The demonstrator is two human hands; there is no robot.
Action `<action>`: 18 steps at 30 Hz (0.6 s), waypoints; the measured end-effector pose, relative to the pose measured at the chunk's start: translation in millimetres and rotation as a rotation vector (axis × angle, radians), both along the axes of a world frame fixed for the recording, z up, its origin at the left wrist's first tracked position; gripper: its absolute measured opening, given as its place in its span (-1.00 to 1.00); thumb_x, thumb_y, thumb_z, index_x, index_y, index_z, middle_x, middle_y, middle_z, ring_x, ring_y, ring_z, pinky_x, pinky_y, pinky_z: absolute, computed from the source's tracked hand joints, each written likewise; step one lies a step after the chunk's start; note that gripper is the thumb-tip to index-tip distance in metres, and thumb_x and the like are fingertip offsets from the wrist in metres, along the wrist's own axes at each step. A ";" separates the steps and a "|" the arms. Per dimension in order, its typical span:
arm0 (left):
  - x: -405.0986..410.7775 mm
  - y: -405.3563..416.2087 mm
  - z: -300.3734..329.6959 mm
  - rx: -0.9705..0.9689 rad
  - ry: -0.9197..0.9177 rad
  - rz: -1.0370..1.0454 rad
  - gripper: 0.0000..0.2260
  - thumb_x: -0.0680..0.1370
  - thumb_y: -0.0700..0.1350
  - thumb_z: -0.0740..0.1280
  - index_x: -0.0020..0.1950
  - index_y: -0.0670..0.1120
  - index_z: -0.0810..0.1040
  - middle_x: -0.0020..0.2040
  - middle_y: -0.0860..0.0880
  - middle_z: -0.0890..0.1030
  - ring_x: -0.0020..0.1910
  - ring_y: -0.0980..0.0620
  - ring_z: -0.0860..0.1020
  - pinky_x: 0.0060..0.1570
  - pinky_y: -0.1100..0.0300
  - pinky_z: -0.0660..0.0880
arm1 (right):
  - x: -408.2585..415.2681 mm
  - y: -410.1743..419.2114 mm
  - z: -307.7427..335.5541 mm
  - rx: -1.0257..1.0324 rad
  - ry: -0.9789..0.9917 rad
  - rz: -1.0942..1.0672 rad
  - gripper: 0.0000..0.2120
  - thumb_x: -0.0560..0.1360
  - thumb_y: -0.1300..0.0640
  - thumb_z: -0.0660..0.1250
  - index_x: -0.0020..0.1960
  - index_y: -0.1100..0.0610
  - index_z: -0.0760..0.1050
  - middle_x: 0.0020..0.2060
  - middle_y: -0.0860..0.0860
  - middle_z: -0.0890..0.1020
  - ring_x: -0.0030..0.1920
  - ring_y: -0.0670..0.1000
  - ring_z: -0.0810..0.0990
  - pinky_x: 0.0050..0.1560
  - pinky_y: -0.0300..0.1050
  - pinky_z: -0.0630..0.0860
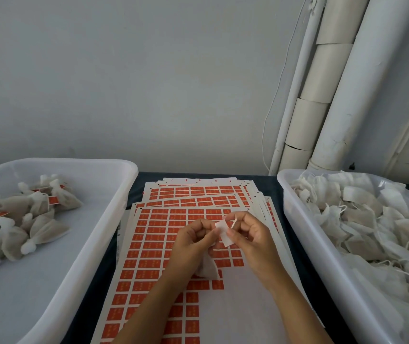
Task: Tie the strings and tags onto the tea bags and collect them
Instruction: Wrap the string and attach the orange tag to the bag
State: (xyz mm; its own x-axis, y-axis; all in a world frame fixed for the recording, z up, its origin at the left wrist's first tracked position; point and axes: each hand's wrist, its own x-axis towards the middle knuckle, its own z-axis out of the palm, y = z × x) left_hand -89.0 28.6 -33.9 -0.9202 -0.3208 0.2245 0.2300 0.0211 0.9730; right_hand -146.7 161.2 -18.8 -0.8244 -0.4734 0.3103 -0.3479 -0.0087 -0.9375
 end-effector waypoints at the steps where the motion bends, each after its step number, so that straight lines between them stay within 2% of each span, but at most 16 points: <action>1: 0.0 0.2 -0.2 0.000 0.001 0.001 -0.92 0.52 -0.17 0.34 -0.16 -0.11 0.59 -0.38 0.05 0.60 -0.41 0.17 0.54 -0.32 0.39 0.48 | 0.4 0.1 0.3 0.001 0.011 0.002 -0.90 0.49 0.16 0.34 0.00 0.03 0.52 -0.21 -0.03 0.64 -0.07 -0.09 0.63 -0.15 -0.35 0.53; 3: 0.0 0.4 -1.0 -0.012 0.001 0.001 -0.92 0.51 -0.17 0.35 -0.17 -0.11 0.59 -0.38 0.04 0.60 -0.42 0.17 0.54 -0.33 0.39 0.48 | 0.6 0.4 0.5 0.006 0.022 -0.003 -0.90 0.50 0.16 0.34 0.01 0.03 0.52 -0.25 -0.06 0.63 -0.09 -0.10 0.63 -0.17 -0.39 0.52; 7: 0.4 1.5 -2.5 -0.042 -0.010 -0.015 -0.94 0.51 -0.16 0.36 -0.15 -0.12 0.59 -0.35 0.03 0.63 -0.40 0.15 0.56 -0.33 0.39 0.48 | 0.6 0.8 -0.8 -0.014 -0.005 -0.016 -0.90 0.51 0.18 0.32 0.01 0.03 0.52 -0.18 -0.11 0.65 -0.04 -0.18 0.61 -0.20 -0.43 0.50; 10: 0.1 0.3 -2.8 -0.058 -0.027 0.002 -0.91 0.51 -0.15 0.37 -0.18 -0.12 0.60 -0.34 0.03 0.64 -0.40 0.17 0.56 -0.33 0.41 0.47 | -0.2 1.6 -0.9 -0.023 -0.043 0.006 -0.88 0.52 0.18 0.31 0.02 0.01 0.52 -0.12 -0.17 0.65 -0.01 -0.19 0.61 -0.19 -0.39 0.52; 13: 0.1 -0.1 -1.0 -0.059 -0.053 0.004 -0.89 0.50 -0.13 0.37 -0.20 -0.11 0.62 -0.33 0.02 0.65 -0.40 0.16 0.57 -0.33 0.41 0.47 | -0.9 0.9 -1.6 -0.033 -0.124 0.027 -0.87 0.53 0.13 0.28 0.06 -0.01 0.52 -0.08 -0.18 0.65 0.00 -0.12 0.63 -0.11 -0.25 0.57; 16: 0.1 -0.3 -0.3 -0.038 -0.089 0.036 -0.87 0.51 -0.10 0.36 -0.22 -0.06 0.64 -0.29 0.00 0.68 -0.32 0.06 0.61 -0.30 0.39 0.51 | -0.7 0.5 -1.7 -0.070 -0.244 0.073 -0.75 0.54 -0.06 0.13 0.11 -0.03 0.51 -0.04 -0.12 0.66 0.01 -0.04 0.64 -0.05 -0.17 0.59; 18: -0.1 -2.1 -0.4 -0.002 -0.125 0.044 -0.86 0.51 -0.09 0.36 -0.23 -0.04 0.64 -0.26 -0.02 0.68 -0.25 -0.07 0.63 -0.25 0.31 0.55 | -2.8 2.7 -1.5 -0.044 -0.177 0.060 -0.75 0.55 -0.06 0.11 0.14 -0.05 0.47 -0.05 -0.12 0.64 0.02 -0.03 0.62 -0.04 -0.18 0.58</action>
State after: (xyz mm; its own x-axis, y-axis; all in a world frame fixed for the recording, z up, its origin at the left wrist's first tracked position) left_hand -89.1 26.4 -34.2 -0.9260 -0.3615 0.1092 0.1055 0.0300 0.9940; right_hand -149.5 163.9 -20.3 -0.8386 -0.5127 0.1844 -0.1750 -0.0671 -0.9823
